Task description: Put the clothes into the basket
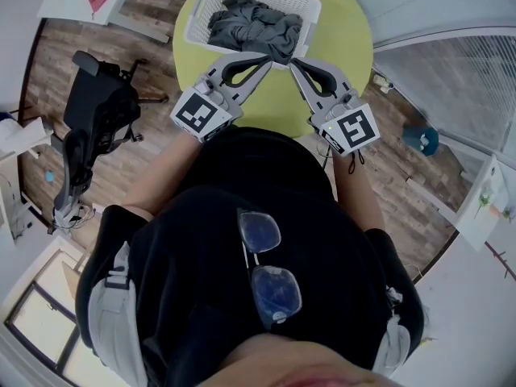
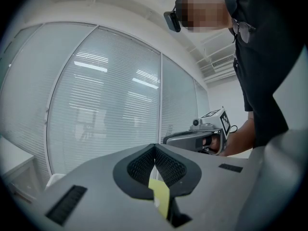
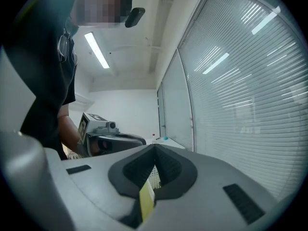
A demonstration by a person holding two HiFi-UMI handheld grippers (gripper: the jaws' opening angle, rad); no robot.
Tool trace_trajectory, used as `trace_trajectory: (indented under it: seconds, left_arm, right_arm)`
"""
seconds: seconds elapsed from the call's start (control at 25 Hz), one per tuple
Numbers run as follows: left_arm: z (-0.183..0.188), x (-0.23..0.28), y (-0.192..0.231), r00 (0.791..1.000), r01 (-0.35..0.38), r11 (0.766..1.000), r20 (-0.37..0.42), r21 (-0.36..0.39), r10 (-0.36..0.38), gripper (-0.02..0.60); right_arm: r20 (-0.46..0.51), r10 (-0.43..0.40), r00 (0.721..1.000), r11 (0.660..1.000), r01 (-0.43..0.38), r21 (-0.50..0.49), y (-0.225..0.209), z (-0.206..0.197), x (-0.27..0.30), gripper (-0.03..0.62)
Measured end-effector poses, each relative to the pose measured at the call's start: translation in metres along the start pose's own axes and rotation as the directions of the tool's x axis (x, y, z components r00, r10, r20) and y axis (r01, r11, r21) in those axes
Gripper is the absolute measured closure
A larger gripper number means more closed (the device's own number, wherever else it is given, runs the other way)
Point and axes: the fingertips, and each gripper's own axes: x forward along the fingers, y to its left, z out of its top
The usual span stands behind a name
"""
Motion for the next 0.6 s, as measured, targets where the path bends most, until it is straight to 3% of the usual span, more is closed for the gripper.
trace_trajectory:
  seconds: [0.6]
  left_arm:
    - [-0.0028, -0.0044, 0.0067, 1.000, -0.017, 1.000, -0.001, -0.002, 0.017, 0.572]
  right_arm:
    - [-0.012, 0.009, 1.000, 1.000, -0.009, -0.019, 0.0001, -0.0010, 0.0023, 0.568]
